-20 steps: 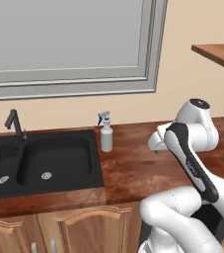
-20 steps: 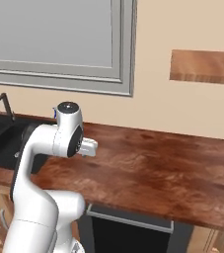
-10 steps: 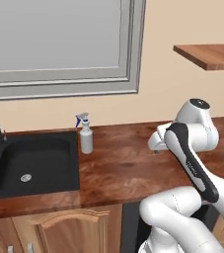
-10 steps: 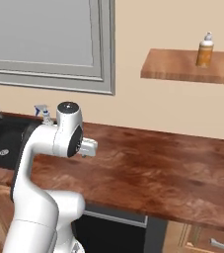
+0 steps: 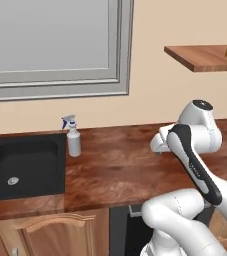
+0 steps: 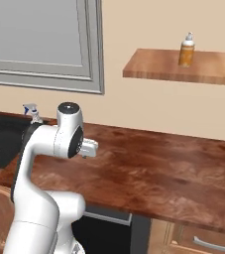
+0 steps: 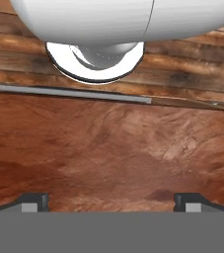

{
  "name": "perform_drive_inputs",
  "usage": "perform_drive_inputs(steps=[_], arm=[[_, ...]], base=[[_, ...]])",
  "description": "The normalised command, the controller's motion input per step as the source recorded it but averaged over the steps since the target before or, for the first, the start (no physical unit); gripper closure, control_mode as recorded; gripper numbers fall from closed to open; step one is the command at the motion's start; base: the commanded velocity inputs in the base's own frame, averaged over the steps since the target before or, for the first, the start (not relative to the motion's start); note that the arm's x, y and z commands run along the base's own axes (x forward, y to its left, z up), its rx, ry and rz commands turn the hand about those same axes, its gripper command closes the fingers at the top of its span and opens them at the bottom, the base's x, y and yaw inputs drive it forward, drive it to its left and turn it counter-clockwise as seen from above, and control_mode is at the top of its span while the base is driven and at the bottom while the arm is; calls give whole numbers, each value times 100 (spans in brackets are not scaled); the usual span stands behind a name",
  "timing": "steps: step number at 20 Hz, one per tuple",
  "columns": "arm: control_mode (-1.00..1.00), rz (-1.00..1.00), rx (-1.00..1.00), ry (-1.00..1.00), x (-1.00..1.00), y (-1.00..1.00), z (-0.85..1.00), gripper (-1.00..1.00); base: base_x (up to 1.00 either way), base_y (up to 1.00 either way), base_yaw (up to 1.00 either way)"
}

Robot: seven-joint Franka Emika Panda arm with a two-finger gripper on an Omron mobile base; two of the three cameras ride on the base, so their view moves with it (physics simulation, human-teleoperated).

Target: Locate and retrieve the soap dispenser and spray from the cabinet. Place them next to the sink.

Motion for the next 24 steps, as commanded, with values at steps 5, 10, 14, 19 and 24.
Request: perform_drive_inputs(steps=[5, 10, 14, 19, 24], arm=[[100, 0, 0, 0, 0, 0, 0, -100], [100, 0, 0, 0, 0, 0, 0, -100], [100, 0, 0, 0, 0, 0, 0, -100], [100, 0, 0, 0, 0, 0, 0, -100], [100, 0, 0, 0, 0, 0, 0, -100]], base=[[17, -35, 3], [14, -40, 1], [15, -48, 0], [17, -51, 0], [20, -44, 0]])
